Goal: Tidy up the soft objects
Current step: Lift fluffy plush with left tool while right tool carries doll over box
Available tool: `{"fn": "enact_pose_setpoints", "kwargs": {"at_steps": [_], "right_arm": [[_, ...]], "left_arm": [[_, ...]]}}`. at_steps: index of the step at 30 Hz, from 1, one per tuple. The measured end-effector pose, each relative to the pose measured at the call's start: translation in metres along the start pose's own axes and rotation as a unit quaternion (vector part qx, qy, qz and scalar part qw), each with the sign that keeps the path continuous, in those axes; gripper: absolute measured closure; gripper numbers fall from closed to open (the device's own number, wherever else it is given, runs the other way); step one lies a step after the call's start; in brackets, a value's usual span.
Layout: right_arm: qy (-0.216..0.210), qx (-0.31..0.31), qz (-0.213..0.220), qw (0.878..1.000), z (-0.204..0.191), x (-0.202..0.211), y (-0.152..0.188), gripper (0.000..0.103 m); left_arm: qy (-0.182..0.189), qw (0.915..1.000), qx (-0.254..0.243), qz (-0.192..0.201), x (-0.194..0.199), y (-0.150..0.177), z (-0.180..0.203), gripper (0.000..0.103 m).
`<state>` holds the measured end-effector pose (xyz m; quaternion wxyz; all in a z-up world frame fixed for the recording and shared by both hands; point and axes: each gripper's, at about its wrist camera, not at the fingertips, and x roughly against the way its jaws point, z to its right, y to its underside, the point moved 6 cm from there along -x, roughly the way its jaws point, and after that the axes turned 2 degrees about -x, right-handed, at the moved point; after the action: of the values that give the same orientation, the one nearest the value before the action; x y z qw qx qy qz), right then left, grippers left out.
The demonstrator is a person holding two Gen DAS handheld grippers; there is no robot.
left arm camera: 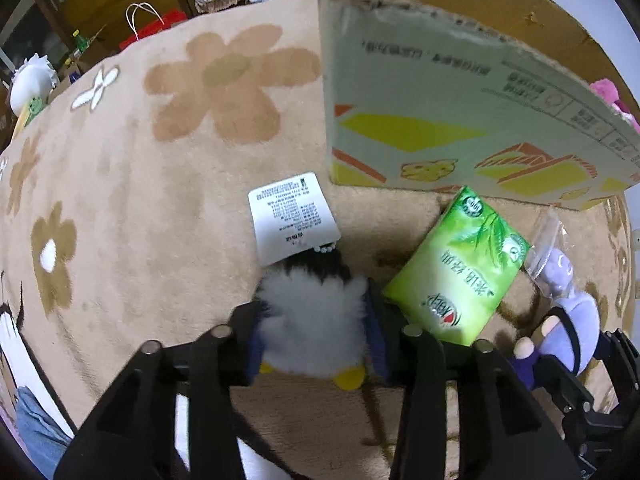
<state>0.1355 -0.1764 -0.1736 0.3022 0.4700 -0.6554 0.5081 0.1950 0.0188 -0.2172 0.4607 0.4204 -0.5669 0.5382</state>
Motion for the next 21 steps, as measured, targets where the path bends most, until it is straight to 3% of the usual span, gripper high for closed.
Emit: {"fn": "enact_pose_setpoints", "kwargs": {"at_steps": [8, 14, 21], "right_arm": [[0.005, 0.002, 0.024, 1.0, 0.001, 0.015, -0.004, 0.036], [0.01, 0.007, 0.066, 0.998, 0.002, 0.037, -0.011, 0.036], [0.008, 0.011, 0.125, 0.992, 0.002, 0.063, -0.023, 0.036]], "left_arm": [[0.008, 1.0, 0.002, 0.004, 0.003, 0.003, -0.004, 0.072], [0.018, 0.9997, 0.007, 0.013, 0.012, 0.011, -0.001, 0.073], [0.013, 0.9977, 0.001, 0.066, 0.043, 0.016, -0.006, 0.073]]}}
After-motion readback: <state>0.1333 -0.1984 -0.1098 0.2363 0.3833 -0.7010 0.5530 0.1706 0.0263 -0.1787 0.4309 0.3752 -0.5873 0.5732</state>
